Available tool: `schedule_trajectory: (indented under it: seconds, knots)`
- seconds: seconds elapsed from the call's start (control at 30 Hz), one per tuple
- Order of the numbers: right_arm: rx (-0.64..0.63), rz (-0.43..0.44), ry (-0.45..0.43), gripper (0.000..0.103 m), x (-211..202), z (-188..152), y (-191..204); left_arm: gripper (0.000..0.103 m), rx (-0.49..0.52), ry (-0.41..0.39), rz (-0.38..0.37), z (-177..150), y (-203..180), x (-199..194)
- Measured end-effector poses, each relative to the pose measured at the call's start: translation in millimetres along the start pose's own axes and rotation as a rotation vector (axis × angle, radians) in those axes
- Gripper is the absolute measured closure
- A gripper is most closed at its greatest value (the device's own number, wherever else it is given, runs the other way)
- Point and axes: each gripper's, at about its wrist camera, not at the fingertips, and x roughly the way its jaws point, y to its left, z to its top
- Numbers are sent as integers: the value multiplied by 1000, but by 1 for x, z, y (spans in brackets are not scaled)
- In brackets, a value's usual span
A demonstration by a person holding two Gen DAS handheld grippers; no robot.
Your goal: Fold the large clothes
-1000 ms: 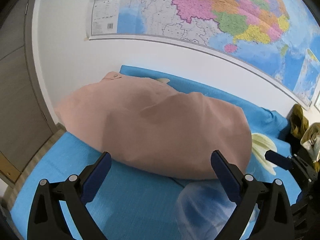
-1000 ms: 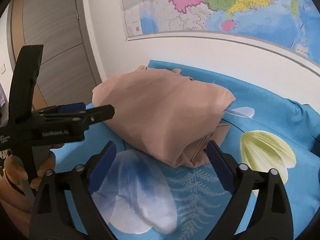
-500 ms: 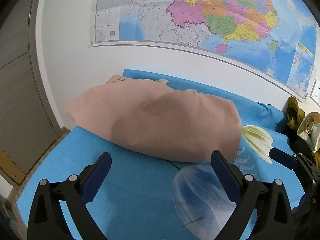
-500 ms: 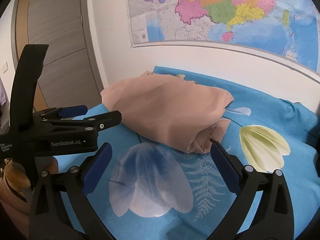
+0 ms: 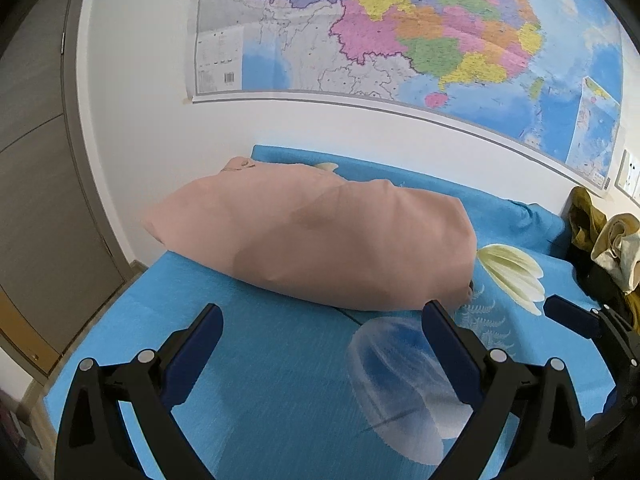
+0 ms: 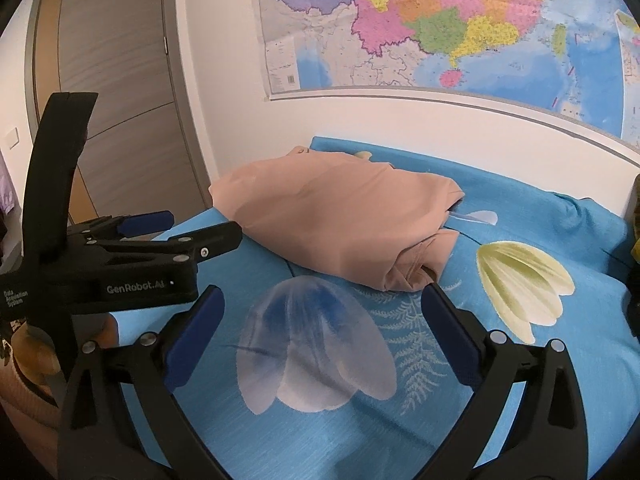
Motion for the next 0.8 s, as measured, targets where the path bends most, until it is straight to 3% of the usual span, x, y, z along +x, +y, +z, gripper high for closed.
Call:
schedule_trajectory:
  seconds: [0.8]
  knots:
    - [27, 6, -3, 6, -4, -2, -2, 7, 6, -6, 28, -7, 6, -7]
